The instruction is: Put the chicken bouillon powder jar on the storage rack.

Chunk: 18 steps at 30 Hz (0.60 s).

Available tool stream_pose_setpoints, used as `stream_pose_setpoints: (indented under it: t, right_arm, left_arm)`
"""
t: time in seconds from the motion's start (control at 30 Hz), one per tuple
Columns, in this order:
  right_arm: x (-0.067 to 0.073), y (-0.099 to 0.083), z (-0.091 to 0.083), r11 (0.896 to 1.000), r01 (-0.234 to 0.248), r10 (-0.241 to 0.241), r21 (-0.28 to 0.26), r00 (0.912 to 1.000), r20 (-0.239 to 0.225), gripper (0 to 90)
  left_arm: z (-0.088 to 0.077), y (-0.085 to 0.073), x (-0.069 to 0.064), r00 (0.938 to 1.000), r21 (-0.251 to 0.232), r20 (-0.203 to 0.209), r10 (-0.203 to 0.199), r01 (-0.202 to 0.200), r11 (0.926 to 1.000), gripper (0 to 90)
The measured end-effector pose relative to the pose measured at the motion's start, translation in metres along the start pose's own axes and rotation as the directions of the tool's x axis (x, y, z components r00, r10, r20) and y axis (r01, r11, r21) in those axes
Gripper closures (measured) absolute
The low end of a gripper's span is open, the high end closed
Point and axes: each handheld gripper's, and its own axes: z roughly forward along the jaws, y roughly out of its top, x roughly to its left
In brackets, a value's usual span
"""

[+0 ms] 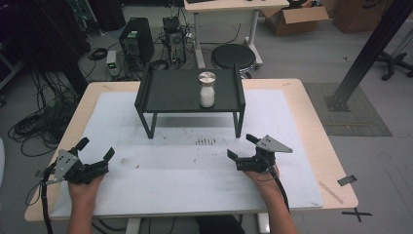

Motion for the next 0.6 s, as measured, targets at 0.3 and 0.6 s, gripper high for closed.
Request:
stream_pose_setpoints:
  t: [0.3, 0.6]
  right_arm:
    - [0.006, -0.006, -0.01, 0.992, 0.066, -0.066, -0.109, 0.9978, 0.007, 1.3]
    - [0.011, -0.011, -0.018, 0.973, 0.114, -0.112, -0.202, 0.9935, 0.022, 1.3]
  left_arm:
    - [0.0, 0.0, 0.0, 1.0, 0.0, -0.001, 0.0, 0.0, 1.0, 0.5]
    - [0.0, 0.0, -0.001, 1.0, -0.004, -0.002, 0.005, -0.005, 1.0, 0.5]
